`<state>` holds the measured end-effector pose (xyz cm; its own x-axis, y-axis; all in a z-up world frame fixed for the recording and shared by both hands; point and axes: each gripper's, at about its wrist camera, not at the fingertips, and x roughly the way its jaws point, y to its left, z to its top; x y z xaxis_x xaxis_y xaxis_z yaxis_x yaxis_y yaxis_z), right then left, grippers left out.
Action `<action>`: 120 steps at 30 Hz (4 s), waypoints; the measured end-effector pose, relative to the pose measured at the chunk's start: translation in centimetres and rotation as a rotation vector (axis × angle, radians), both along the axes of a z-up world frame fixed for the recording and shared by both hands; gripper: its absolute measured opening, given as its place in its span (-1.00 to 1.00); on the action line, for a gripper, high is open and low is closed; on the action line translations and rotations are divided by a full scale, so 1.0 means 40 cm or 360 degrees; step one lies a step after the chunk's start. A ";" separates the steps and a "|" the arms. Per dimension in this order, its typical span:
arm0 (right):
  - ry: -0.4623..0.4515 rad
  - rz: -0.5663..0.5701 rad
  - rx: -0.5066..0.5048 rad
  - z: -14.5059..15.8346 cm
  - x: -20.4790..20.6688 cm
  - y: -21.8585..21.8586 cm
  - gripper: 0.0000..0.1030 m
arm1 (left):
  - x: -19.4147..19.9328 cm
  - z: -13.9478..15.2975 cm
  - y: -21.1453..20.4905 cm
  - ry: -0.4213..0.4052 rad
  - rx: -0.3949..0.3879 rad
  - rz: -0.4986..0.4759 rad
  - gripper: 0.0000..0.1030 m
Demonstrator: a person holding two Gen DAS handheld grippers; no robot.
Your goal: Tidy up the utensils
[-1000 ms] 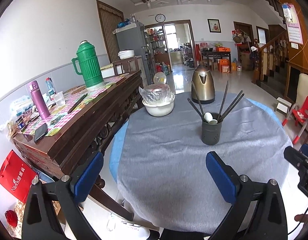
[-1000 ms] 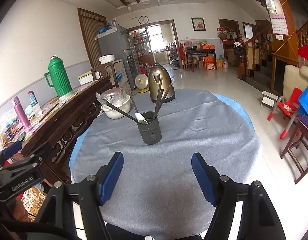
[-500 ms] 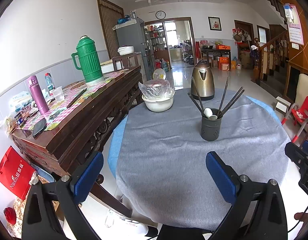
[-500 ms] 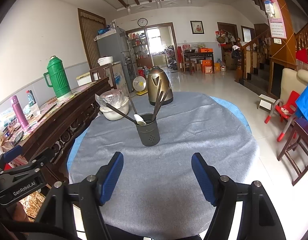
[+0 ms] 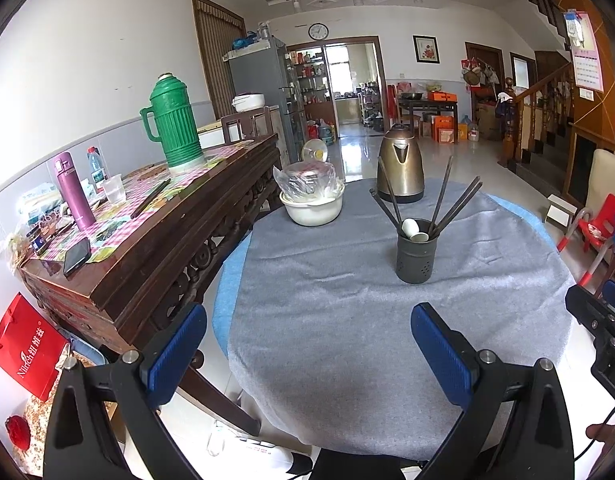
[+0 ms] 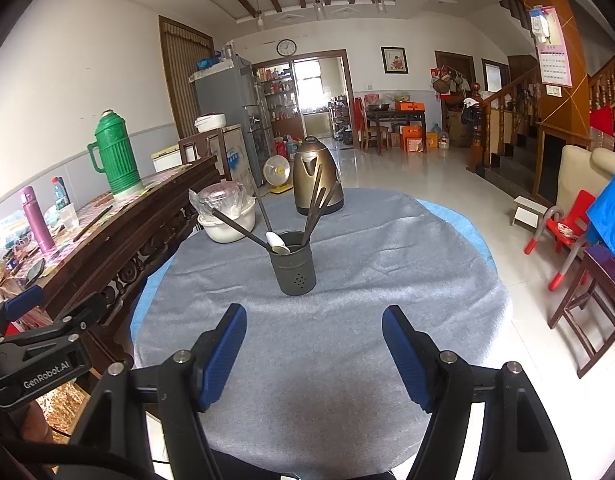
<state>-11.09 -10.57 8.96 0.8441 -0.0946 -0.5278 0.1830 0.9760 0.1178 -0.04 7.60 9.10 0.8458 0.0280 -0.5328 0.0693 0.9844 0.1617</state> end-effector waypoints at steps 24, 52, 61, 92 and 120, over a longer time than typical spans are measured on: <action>-0.0024 -0.0021 -0.0007 0.005 -0.014 -0.012 0.44 | -0.007 0.000 -0.005 0.0000 -0.0023 0.0001 0.97; -0.0037 -0.0024 -0.0016 0.014 -0.025 -0.008 0.44 | -0.023 0.003 -0.002 -0.0003 -0.0050 0.0006 0.97; -0.0043 -0.0023 -0.0025 0.018 -0.028 -0.007 0.44 | -0.025 0.005 -0.002 -0.0004 -0.0051 0.0007 0.97; -0.0040 -0.0007 -0.0094 0.013 -0.019 0.006 0.44 | -0.018 0.006 0.007 0.0012 -0.0064 0.0011 0.97; 0.0123 0.0031 -0.0115 -0.004 0.208 -0.018 0.44 | 0.202 -0.033 0.007 0.0161 -0.0110 0.0096 0.97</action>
